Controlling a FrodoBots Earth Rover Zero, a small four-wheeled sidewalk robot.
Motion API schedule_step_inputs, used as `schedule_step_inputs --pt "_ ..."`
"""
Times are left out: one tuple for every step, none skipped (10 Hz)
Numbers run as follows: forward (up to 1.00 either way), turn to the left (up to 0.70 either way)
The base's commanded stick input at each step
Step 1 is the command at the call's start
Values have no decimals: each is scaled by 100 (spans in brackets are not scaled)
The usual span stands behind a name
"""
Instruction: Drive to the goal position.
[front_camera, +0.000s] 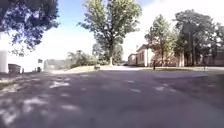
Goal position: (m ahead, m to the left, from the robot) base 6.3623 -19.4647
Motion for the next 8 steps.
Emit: schedule_step_inputs --pt "85 0" --pt "85 0" --pt "85 0" --pt "85 0" --pt "85 0" --pt "85 0" --pt "85 0" --pt "85 0"
